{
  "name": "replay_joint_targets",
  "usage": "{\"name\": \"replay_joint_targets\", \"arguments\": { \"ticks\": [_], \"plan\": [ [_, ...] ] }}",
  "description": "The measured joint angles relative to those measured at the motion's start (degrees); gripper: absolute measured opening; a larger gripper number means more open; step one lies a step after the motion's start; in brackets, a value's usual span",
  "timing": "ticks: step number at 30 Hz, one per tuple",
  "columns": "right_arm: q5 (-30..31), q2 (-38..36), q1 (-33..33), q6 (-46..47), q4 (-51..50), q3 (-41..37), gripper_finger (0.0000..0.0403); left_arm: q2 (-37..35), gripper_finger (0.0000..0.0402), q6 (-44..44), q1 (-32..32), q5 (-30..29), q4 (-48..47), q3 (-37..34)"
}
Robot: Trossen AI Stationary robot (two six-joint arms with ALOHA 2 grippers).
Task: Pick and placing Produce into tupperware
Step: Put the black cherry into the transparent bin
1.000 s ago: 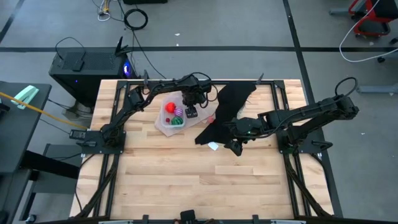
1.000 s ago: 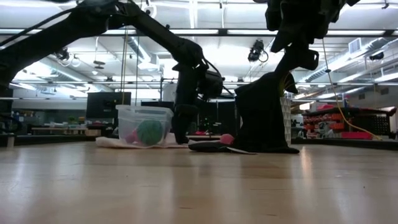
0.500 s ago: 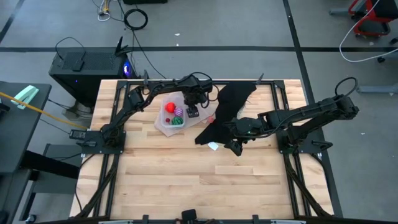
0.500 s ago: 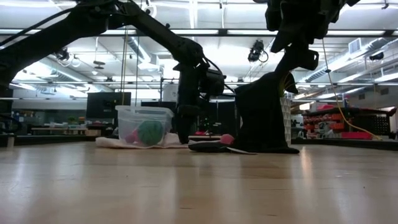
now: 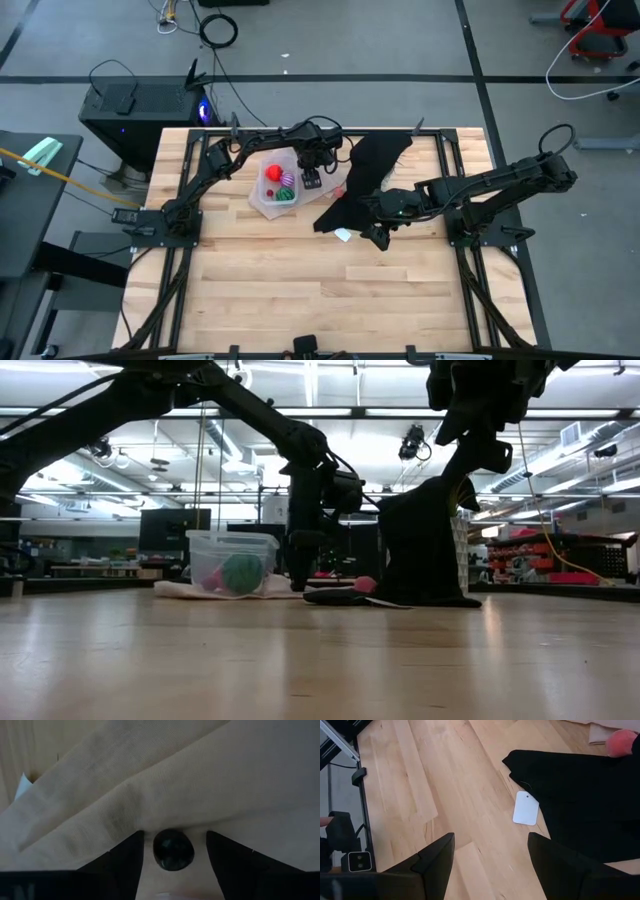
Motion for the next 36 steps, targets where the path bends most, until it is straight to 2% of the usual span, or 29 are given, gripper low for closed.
{"name": "replay_joint_targets", "arguments": {
  "ticks": [17, 27, 31, 36],
  "plan": [
    [0.04, 0.00, -0.01, -0.44, 0.00, 0.00, 0.0258, -0.02, 0.0106, 0.06, 0.00, -1.09, 0.29, 0.02],
    [0.04, 0.00, -0.01, -0.66, -0.01, 0.00, 0.0258, -0.28, 0.0129, 0.18, -0.27, -1.08, -0.65, 0.02],
    [0.04, 0.00, -0.01, -1.04, 0.00, 0.00, 0.0258, -0.59, 0.0122, 0.17, -0.28, -1.07, -1.62, 0.74],
    [0.04, 0.00, 0.00, -1.09, -0.01, 0.00, 0.0258, -0.63, 0.0112, 0.16, -0.28, -1.07, -2.91, 5.16]
  ]
}}
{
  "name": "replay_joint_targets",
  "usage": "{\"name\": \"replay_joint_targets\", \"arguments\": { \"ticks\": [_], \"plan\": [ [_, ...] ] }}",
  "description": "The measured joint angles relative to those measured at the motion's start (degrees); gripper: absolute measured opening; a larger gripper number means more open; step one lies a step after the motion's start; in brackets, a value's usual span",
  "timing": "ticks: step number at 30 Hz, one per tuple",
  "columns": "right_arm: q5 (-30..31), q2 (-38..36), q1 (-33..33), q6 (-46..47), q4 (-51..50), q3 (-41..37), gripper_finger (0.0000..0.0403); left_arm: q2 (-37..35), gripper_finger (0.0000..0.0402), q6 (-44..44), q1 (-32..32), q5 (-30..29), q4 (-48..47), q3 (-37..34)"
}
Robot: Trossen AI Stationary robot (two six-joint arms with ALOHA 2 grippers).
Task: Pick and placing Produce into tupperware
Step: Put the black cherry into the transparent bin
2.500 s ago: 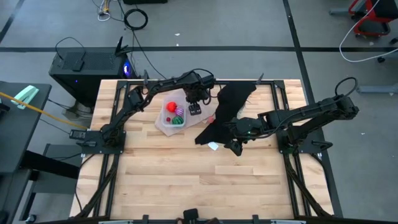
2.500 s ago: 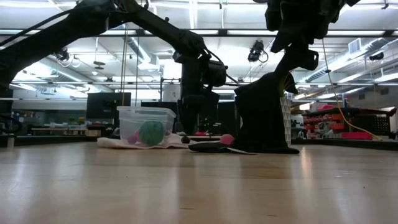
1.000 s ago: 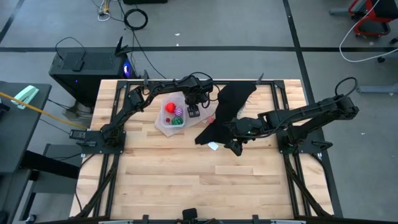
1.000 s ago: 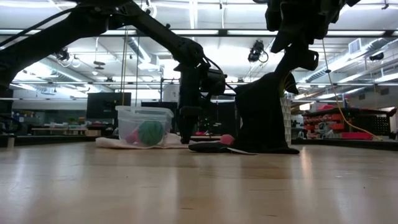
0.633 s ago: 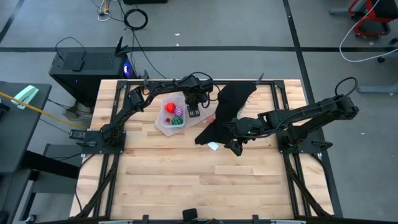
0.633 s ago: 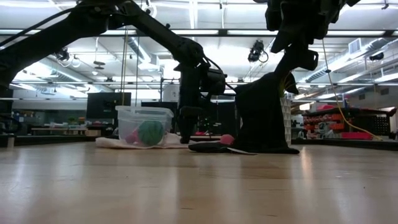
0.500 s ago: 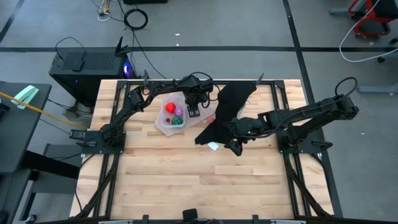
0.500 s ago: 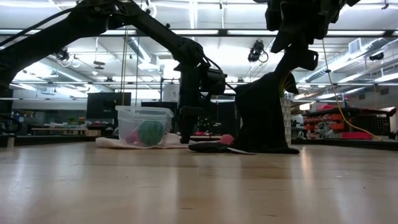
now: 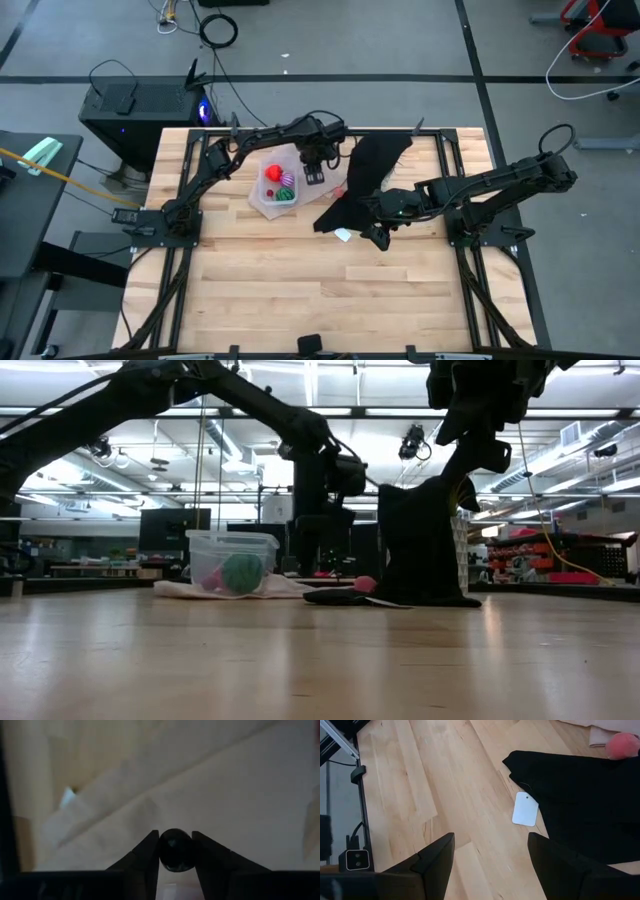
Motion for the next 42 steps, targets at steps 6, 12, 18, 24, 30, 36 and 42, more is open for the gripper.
{"name": "replay_joint_targets", "arguments": {
  "ticks": [6, 12, 18, 24, 30, 36, 42],
  "plan": [
    [0.02, 0.00, 0.00, 0.00, -0.02, 0.00, 0.0258, -0.09, 0.0125, -0.19, -0.01, 0.00, -6.01, 7.99],
    [0.02, 0.00, 0.00, -0.47, 0.01, 0.00, 0.0258, -0.10, 0.0119, -1.10, -0.05, 0.00, -17.26, 16.54],
    [0.03, 0.00, -0.01, -1.45, 0.01, 0.00, 0.0258, -2.74, 0.0117, -6.57, 0.03, -0.87, -23.03, 15.64],
    [0.02, 0.00, 0.03, -1.49, 0.03, 0.00, 0.0258, -4.44, 0.0126, -12.95, 0.80, -1.14, -23.10, 14.60],
    [-0.02, 0.00, 0.05, -1.49, 0.02, 0.00, 0.0258, -4.31, 0.0113, -20.00, 1.77, -0.29, -23.05, 14.56],
    [-0.22, 0.00, 0.05, -2.83, 0.01, 0.00, 0.0258, -5.06, 0.0114, -20.10, 1.30, 2.69, -23.05, 14.51],
    [-0.24, 0.02, 0.05, -4.08, 0.01, 0.00, 0.0258, -9.45, 0.0119, -19.62, 1.79, 2.67, -23.03, 14.42]
  ]
}}
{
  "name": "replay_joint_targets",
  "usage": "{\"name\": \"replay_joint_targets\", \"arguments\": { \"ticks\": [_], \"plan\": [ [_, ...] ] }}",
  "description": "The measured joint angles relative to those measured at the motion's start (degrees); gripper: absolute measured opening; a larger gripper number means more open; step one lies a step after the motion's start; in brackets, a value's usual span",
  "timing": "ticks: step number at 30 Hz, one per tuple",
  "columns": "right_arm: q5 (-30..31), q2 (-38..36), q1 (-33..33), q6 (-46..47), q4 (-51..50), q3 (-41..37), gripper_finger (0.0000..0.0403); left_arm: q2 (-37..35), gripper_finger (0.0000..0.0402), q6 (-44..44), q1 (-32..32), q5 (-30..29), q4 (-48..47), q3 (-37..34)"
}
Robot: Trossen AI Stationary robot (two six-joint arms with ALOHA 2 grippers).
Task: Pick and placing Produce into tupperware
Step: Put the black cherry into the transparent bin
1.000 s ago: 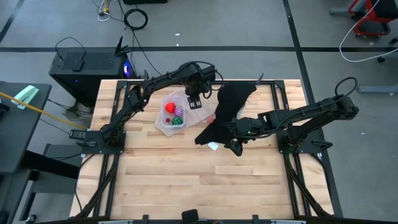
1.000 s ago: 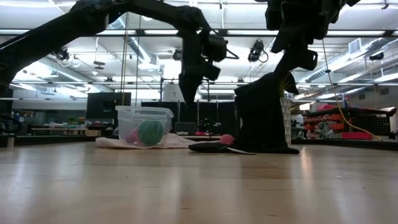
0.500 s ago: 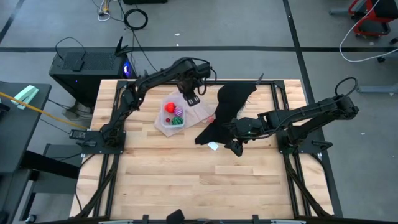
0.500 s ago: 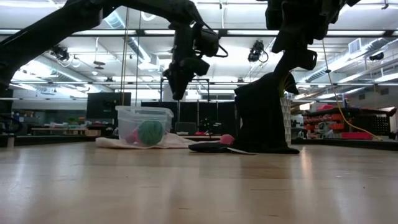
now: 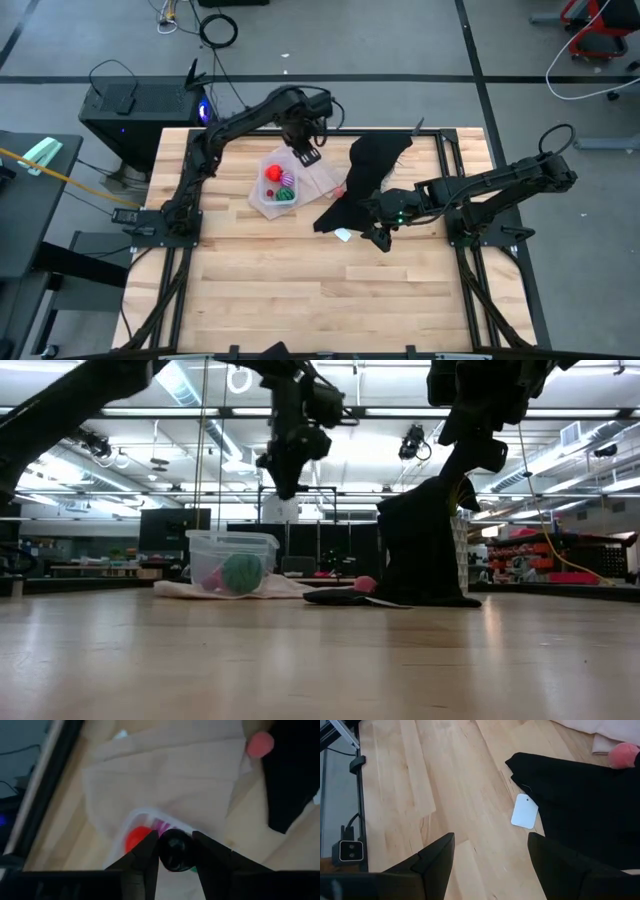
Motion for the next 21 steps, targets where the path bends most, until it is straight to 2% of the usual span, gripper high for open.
{"name": "replay_joint_targets", "arguments": {
  "ticks": [4, 11, 15, 21],
  "plan": [
    [0.00, 0.01, 0.00, -0.42, 0.02, 0.00, 0.0258, -5.28, 0.0112, -0.34, 1.40, -0.07, 0.07, -3.66],
    [0.01, 0.01, 0.00, -1.66, 0.11, 0.00, 0.0258, -15.42, 0.0123, 0.50, 3.09, -0.04, -0.15, -22.15],
    [0.85, 0.01, -0.02, -2.11, 0.22, 0.00, 0.0258, -16.76, 0.0123, 1.31, 2.79, -0.52, 1.54, -29.97],
    [1.10, 0.00, -0.04, -1.82, 0.25, 0.00, 0.0258, -17.11, 0.0118, 0.74, 0.67, -0.48, 10.65, -35.73]
  ]
}}
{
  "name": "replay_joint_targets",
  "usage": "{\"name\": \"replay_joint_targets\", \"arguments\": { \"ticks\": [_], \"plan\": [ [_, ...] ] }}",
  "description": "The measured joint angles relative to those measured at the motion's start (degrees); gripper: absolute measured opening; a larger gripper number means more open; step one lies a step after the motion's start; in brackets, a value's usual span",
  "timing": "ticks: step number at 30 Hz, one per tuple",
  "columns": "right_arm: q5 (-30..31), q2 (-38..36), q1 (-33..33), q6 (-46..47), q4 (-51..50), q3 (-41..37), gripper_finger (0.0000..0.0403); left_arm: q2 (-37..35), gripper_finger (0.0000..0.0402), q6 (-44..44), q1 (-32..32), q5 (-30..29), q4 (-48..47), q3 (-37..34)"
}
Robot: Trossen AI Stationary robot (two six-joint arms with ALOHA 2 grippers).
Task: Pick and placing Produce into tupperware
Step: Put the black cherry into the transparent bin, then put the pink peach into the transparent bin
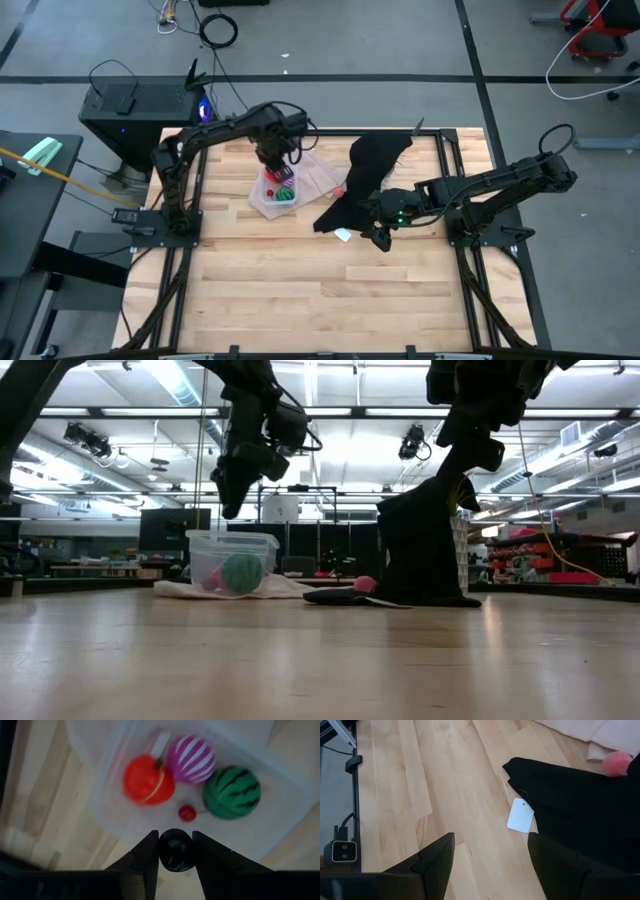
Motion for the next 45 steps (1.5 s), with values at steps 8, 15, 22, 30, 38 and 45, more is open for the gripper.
{"name": "replay_joint_targets", "arguments": {
  "ticks": [8, 15, 22, 30, 38, 45],
  "plan": [
    [0.61, 0.00, 0.00, 1.62, 0.12, 0.00, 0.0258, 0.01, 0.0133, 0.10, -1.54, 0.00, 3.05, -1.98],
    [0.65, 0.00, 0.00, 1.64, 0.14, 0.00, 0.0258, 0.01, 0.0150, -0.93, -1.57, 0.00, 2.09, -1.98],
    [0.67, -0.02, 0.00, 2.00, 0.17, 0.00, 0.0258, 0.03, 0.0177, -0.69, -1.83, 0.00, 2.95, -1.98],
    [0.67, 0.00, 0.00, 2.22, 0.16, 0.00, 0.0258, 0.09, 0.0194, 0.44, -3.23, 0.00, 10.94, -1.98],
    [-0.26, 0.00, 0.04, 3.53, 0.01, 0.00, 0.0258, -1.01, 0.0186, 0.97, -6.04, 0.00, 18.67, -1.98],
    [-3.10, -0.01, 1.69, 4.58, -1.92, 0.02, 0.0258, -1.48, 0.0196, 4.83, -11.55, 0.06, 31.17, -1.98]
  ]
}}
